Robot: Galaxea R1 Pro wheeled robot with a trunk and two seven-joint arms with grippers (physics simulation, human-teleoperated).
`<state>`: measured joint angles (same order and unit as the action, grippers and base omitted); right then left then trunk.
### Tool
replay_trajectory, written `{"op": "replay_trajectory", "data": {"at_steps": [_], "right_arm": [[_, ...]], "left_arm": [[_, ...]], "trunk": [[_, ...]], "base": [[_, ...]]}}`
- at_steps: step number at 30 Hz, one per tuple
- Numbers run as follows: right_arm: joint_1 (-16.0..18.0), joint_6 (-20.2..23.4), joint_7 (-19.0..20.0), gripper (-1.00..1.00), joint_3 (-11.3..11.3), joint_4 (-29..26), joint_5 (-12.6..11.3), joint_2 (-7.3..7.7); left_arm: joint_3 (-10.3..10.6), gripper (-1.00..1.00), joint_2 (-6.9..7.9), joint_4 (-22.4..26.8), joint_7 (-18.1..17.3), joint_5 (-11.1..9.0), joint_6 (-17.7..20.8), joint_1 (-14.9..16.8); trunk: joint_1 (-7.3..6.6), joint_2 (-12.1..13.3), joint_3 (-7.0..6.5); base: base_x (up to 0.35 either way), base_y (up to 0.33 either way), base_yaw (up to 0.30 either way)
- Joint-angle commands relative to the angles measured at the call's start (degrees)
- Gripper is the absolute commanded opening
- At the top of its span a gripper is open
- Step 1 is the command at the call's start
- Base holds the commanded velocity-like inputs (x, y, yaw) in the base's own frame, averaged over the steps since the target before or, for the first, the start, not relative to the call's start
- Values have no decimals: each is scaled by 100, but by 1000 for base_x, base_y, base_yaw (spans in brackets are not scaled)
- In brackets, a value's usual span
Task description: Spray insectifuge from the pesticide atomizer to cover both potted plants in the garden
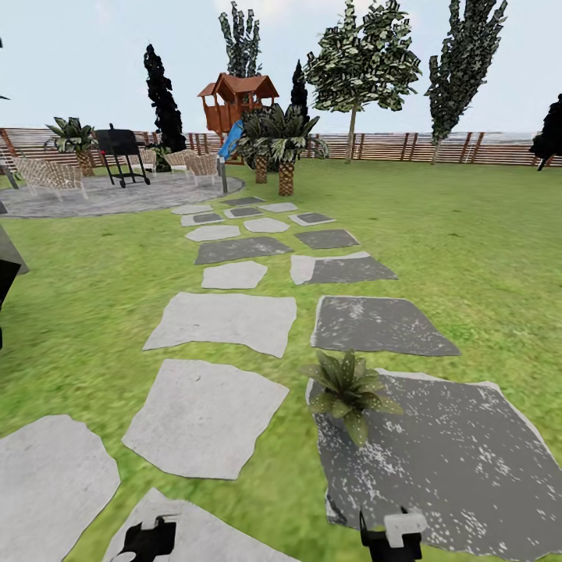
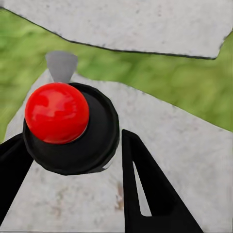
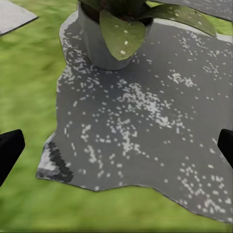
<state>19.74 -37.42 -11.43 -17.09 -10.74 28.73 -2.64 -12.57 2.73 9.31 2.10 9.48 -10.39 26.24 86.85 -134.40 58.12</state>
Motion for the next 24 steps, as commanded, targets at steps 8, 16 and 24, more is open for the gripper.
{"op": "replay_trajectory", "data": {"at_steps": [8, 16, 24], "right_arm": [[4, -3, -53, 100, -40, 43, 33, 0], [4, -4, -44, 100, -31, 258, 44, -9], [4, -5, -44, 100, -31, 265, 54, -9]], "left_arm": [[-35, -100, 25, 2, 19, -78, -33, -118], [-35, -100, 32, -3, 19, -78, -33, -128], [-35, -100, 105, 1, 19, -78, -25, -128]], "trunk": [[-1, -2, 5], [-1, -2, 5], [-1, -2, 5]], "base": [[0, 139, 0], [65, 299, 165], [173, 284, 276]]}}
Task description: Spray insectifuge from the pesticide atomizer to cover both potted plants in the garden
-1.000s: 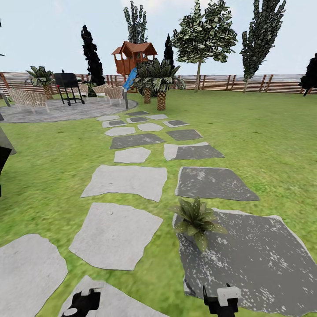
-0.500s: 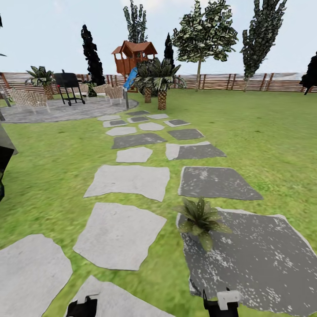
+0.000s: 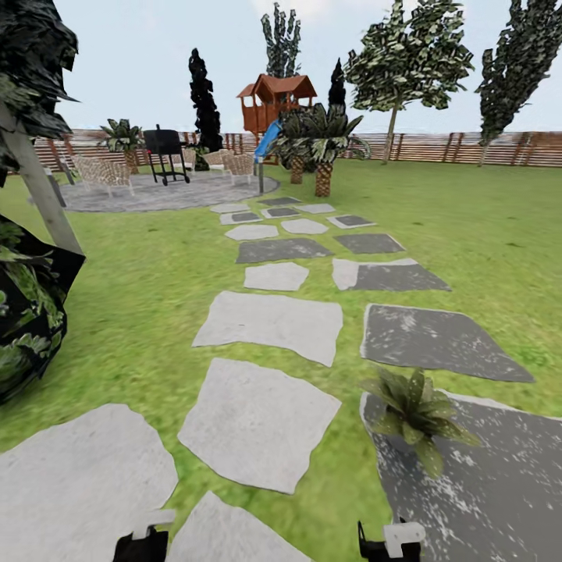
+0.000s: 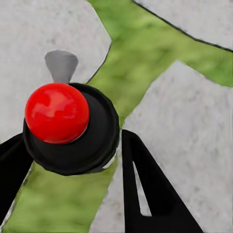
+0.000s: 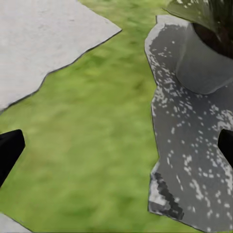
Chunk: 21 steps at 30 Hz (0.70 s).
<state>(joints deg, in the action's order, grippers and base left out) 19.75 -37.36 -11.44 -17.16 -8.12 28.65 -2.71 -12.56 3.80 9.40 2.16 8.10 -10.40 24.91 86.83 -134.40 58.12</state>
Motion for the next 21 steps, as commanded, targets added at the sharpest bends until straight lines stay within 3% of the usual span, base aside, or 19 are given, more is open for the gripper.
{"op": "replay_trajectory", "data": {"at_steps": [1, 5, 21], "right_arm": [[3, -9, -42, 100, -24, 3, 62, -2], [3, -12, -42, 100, -24, 3, 62, -2], [3, -8, -42, 100, -24, 3, 70, -2]], "left_arm": [[-36, -100, -2, -11, 13, 60, -23, 3], [-33, -100, -2, -17, 13, 68, -23, 4], [-27, -100, -7, -18, 13, 69, -23, 3]], "trunk": [[1, -2, 5], [1, -2, 5], [1, -2, 5]], "base": [[229, 243, 278], [235, 235, 131], [238, 232, 5]]}}
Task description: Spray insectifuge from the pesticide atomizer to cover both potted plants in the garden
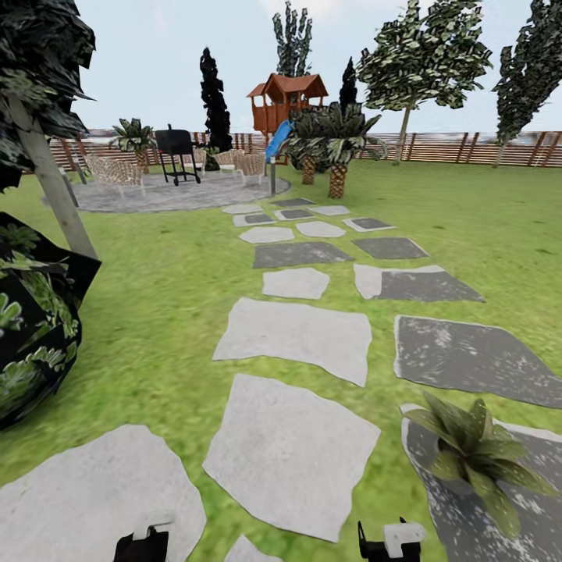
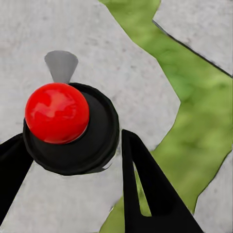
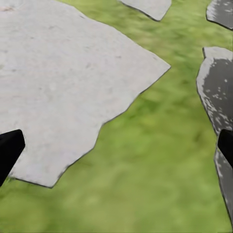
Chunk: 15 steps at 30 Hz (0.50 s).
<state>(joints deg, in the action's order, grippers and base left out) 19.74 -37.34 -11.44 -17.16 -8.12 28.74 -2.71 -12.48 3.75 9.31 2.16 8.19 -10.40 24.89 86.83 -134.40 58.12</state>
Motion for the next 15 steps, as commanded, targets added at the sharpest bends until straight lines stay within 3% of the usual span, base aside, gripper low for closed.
{"op": "replay_trajectory", "data": {"at_steps": [1, 12, 15], "right_arm": [[3, -10, -42, 100, -24, 4, 62, -2], [3, -10, -42, 100, -24, 4, 62, -2], [3, -10, -42, 100, -24, 4, 62, -2]], "left_arm": [[-35, -100, -3, -8, 13, 60, -23, 4], [-35, -100, -5, -8, 13, 66, -23, 3], [-35, -100, -5, -8, 13, 68, -23, 5]], "trunk": [[1, -2, 5], [1, -2, 5], [1, -2, 5]], "base": [[244, 232, 0], [268, 222, 0], [319, 76, 0]]}}
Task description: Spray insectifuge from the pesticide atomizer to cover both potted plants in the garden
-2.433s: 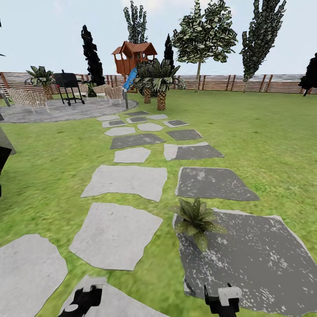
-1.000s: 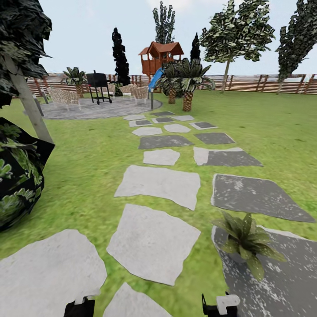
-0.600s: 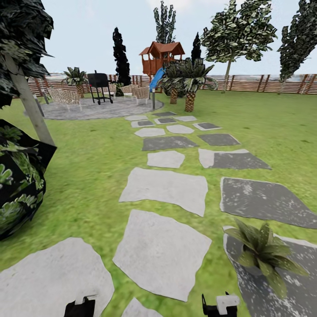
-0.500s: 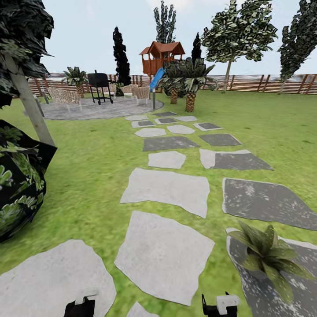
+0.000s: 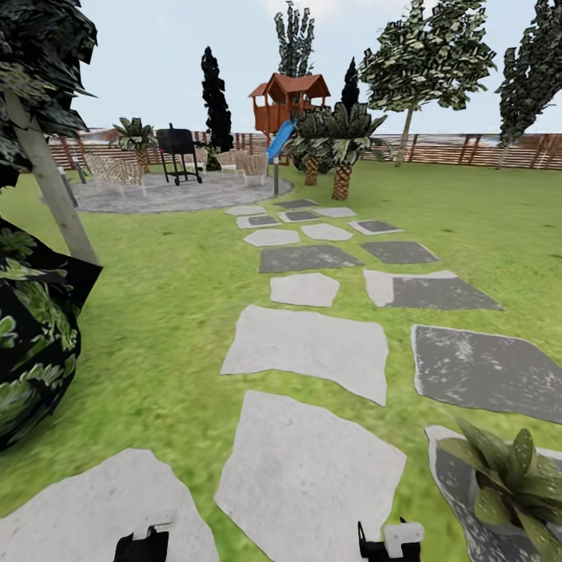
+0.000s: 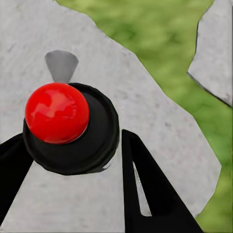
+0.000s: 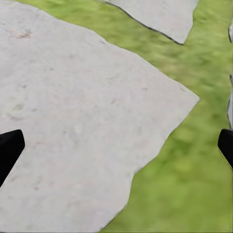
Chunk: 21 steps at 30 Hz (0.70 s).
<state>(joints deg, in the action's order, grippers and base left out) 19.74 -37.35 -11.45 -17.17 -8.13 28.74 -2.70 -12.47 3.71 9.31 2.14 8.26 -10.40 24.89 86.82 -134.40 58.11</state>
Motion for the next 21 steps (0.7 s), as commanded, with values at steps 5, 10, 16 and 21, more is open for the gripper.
{"op": "replay_trajectory", "data": {"at_steps": [5, 10, 16, 21], "right_arm": [[3, -9, -42, 100, -24, 4, 61, -2], [3, -11, -42, 100, -24, 4, 61, -2], [3, -9, -42, 100, -24, 4, 61, -2], [3, -9, -42, 100, -24, 4, 61, -2]], "left_arm": [[-28, -100, -2, -8, 14, 61, -24, 7], [-27, -100, -2, -8, 14, 61, -24, 6], [-35, -100, -2, -8, 14, 61, -24, 5], [-36, -100, -2, -8, 14, 54, -24, 5]], "trunk": [[2, -2, -23], [2, -2, -66], [2, -2, -119], [2, -2, -164]], "base": [[336, 11, 0], [339, -25, 0], [339, -73, 0], [339, -78, 0]]}}
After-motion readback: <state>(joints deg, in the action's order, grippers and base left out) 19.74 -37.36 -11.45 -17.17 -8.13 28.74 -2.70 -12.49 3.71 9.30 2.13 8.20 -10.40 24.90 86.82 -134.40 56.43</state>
